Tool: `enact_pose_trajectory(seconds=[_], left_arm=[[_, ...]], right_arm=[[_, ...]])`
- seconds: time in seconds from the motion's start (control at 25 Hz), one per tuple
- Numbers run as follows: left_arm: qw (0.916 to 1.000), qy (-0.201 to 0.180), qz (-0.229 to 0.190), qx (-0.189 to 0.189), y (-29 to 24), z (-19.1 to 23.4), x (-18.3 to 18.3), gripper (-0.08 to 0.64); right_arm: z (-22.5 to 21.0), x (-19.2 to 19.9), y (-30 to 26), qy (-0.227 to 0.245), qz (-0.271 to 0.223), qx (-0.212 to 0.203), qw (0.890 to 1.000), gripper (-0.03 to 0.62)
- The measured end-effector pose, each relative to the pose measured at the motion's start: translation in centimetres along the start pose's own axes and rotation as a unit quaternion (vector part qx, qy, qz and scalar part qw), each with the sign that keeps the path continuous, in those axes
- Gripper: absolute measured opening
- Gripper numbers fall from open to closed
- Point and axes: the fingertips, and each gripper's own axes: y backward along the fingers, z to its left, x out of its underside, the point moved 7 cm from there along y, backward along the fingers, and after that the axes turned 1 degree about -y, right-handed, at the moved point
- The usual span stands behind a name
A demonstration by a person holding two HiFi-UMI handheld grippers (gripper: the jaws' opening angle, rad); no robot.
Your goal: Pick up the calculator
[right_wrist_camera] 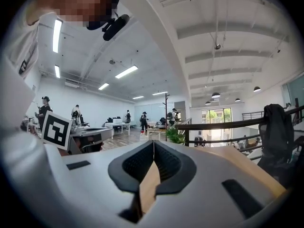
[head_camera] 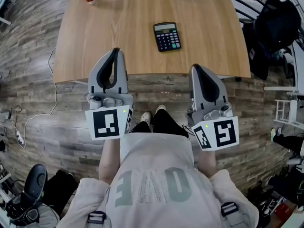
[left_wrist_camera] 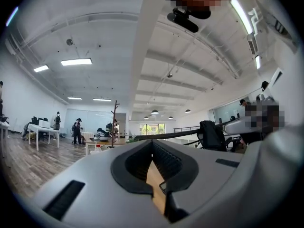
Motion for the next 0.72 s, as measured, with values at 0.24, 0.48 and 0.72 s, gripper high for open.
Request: enact_pose_trajectory(seconds=[0.24, 0.48, 0.72], left_arm=[[0.9999, 0.007, 0.011, 0.011, -4.6, -0.4, 1.0, 0.008], [1.0000, -0.004, 0.002, 0.008, -11.1, -0.5, 0.7, 0.008], [0.9993, -0.034, -0.013, -0.005, -18.4, 0.1, -0.3, 0.008]], right_arm=[[-2.8, 0.0, -2.7, 0.005, 0.003, 0.004, 1.000, 0.020], [-7.6, 0.0, -8.1, -0.007, -0.015, -0.016, 1.000, 0.020], [-12.9, -0.5, -13.5, -0.021, -0.010, -0.032, 0.999, 0.020]])
